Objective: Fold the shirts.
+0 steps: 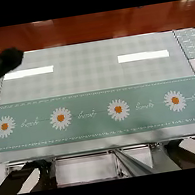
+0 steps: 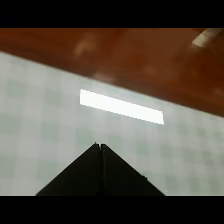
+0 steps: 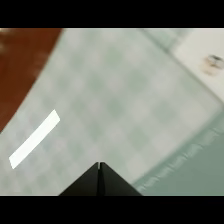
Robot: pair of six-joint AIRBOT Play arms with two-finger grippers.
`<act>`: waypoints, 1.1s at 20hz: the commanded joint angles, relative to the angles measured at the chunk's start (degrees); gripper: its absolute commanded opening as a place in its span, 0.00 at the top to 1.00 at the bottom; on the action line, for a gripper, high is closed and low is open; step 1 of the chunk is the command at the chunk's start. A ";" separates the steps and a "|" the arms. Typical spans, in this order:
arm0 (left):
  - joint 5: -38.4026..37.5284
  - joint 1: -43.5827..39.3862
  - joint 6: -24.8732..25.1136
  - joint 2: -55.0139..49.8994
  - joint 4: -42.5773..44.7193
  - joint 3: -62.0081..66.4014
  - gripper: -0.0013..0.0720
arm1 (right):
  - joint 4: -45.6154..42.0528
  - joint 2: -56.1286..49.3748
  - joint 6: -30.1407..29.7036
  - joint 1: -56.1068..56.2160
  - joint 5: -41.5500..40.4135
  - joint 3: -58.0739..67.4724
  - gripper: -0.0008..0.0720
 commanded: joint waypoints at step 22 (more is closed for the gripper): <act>-30.47 -0.52 -1.38 -19.34 10.71 7.15 0.94 | -47.45 -23.87 16.33 59.67 5.27 3.54 0.95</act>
